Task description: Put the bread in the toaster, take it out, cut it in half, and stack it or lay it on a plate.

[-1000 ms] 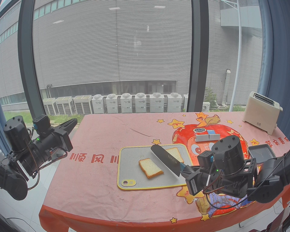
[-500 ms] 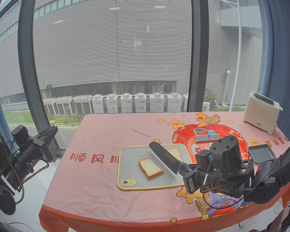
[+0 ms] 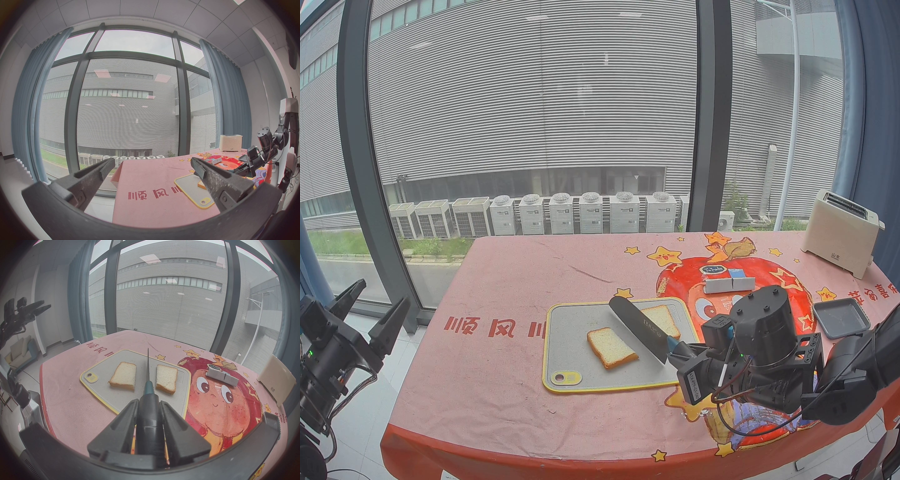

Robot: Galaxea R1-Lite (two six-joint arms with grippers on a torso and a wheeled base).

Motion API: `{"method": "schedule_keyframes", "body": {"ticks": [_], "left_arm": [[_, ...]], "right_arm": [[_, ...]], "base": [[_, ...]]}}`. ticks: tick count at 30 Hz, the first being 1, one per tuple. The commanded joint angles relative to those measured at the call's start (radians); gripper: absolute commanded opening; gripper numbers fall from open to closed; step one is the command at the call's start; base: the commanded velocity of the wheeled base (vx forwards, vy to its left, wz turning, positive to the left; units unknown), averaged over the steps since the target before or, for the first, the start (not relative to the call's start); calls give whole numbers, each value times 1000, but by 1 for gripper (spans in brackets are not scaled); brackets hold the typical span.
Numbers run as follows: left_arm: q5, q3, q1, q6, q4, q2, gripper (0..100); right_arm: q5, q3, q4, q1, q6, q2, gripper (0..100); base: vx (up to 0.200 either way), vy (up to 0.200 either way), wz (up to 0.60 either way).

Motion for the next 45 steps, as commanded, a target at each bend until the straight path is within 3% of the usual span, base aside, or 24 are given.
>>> {"method": "schedule_keyframes", "body": {"ticks": [1,4,5,9,18,32,38,41,45], "left_arm": [[2,53,21,1,26,-123,100],[2,52,32,2,67,-161,100],[1,53,51,6,170,-270,100],[1,50,51,7,371,-445,100],[1,50,51,36,713,-775,100],[2,52,51,39,920,-959,100],[2,47,51,48,1167,-1163,100],[28,41,50,48,1167,-1163,100],[139,47,48,27,1155,-1163,100]], "right_arm": [[0,0,-1,3,0,-1,0],[0,0,-1,3,0,-1,0],[0,0,0,3,0,0,0],[0,0,-1,4,0,-6,0],[-6,-3,-1,4,0,-28,0],[-6,-3,-1,6,2,-38,0],[-7,-3,-1,6,-1,-47,0],[-7,-1,-1,6,-1,-61,0],[-7,-3,-1,9,-1,-70,0]], "base": [[0,0,0],[0,0,0],[0,0,0],[0,0,0],[0,0,0],[0,0,0],[0,0,0],[0,0,0],[0,0,0]]}}
